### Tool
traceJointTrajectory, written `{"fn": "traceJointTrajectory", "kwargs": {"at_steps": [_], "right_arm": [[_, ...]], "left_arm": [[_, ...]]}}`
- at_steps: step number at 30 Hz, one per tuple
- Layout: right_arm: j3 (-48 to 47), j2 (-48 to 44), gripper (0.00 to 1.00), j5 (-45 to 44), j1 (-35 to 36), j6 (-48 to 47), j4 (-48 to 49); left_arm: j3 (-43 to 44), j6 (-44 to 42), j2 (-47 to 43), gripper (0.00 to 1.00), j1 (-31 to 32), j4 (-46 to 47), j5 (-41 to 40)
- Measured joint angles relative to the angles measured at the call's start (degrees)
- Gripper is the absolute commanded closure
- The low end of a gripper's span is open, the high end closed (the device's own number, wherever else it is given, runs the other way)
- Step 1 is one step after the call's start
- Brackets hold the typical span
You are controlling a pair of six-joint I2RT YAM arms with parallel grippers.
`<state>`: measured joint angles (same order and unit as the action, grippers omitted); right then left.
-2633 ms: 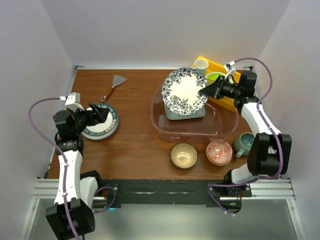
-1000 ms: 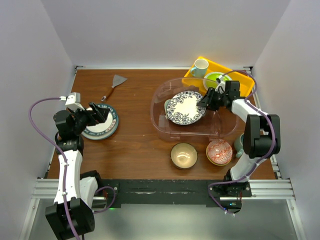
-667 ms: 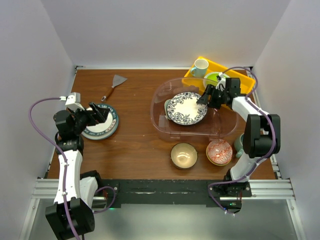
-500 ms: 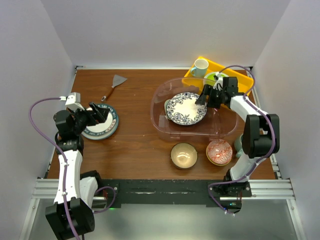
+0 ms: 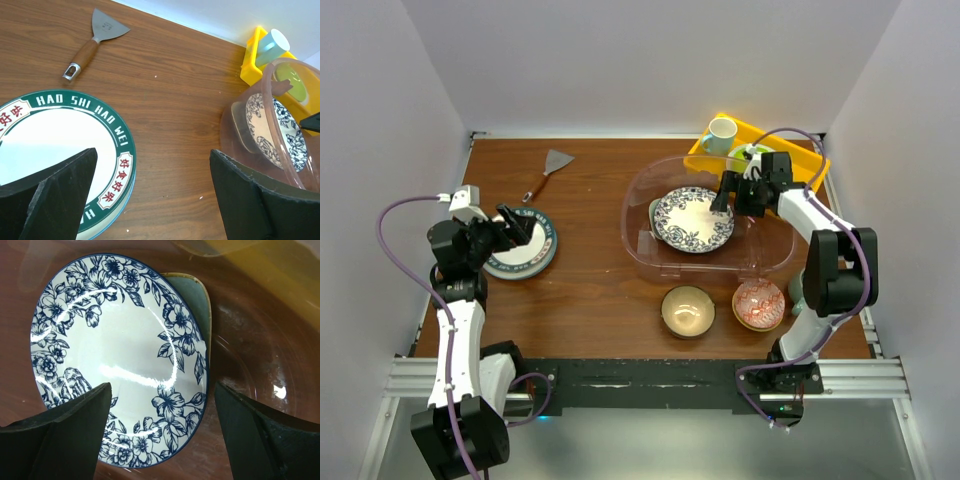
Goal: Place the mixed dishes into the plastic bin
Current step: Place the plate in the plastic bin.
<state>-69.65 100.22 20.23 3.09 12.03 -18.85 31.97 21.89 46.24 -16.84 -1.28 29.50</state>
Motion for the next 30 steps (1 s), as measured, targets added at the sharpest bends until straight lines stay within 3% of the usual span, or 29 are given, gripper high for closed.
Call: {"fn": "traceJointTrajectory", "kwargs": {"at_steps": [10,30], "right_arm": [[-1.42,-2.84,0.07,1.88,-0.02,-6.6,-3.32],[0.48,-29.38,0.02,19.54,-0.04,-24.59,-6.86]], "left_arm": [[0.0,-0.24,0.83,0.0,0.17,-2.86,-4.7],[0.0,-0.7,2.58,0.0,0.68,-3.61,-2.19]]}}
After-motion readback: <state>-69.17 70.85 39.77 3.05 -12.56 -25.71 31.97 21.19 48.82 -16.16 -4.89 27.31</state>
